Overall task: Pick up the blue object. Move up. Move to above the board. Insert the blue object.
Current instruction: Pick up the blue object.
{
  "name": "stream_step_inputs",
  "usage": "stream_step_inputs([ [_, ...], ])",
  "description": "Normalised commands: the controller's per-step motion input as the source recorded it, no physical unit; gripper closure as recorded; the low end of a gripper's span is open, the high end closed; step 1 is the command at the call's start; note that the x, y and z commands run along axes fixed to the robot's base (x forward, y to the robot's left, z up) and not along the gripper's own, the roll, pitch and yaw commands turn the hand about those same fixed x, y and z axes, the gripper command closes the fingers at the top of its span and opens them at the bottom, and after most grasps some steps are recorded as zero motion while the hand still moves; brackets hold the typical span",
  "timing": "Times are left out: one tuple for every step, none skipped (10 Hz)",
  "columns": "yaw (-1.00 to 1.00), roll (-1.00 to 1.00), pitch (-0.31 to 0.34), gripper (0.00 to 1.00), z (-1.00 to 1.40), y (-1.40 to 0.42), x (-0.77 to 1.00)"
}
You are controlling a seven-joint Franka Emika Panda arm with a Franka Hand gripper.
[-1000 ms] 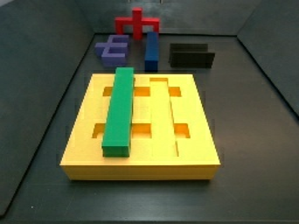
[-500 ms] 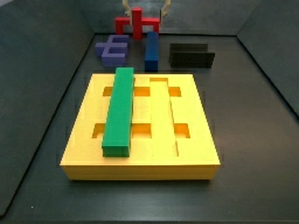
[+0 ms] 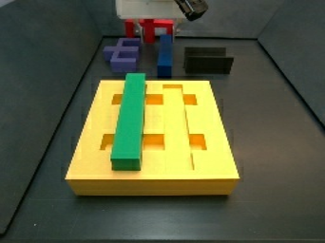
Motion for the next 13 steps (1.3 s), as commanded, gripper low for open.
stream_step_inputs([
  [-0.13,-0.19,0.003,0.00,-0.37,0.00,0.28],
  [-0.15,-0.16,0.000,0.00,-0.29,0.03,0.07],
  [-0.14,-0.12,0.000,0.00,-0.25,0.11,0.00],
  [-0.09,-0.11,-0.004,0.00,-0.20,0.19,-0.15],
  [0.00,-0.13,-0.047,0.00,-0.13,0.16,-0.17],
  [0.00,-0.12,-0.026,0.00,-0.15,0.07,0.00],
  [0.00,-0.12,-0.004,0.00,-0.13,0.00,0.01],
  [-0.05,-0.11,0.000,0.00,-0.11,-0.03,0.11],
  [-0.11,-0.12,0.000,0.00,-0.14,0.00,0.08],
  [-0.15,-0.13,-0.004,0.00,-0.15,0.00,0.03],
  [-0.12,-0.14,0.000,0.00,-0.11,-0.03,0.08],
  [-0.04,-0.12,0.000,0.00,-0.09,0.00,0.03],
  [0.00,-0.04,0.000,0.00,0.00,0.00,0.00],
])
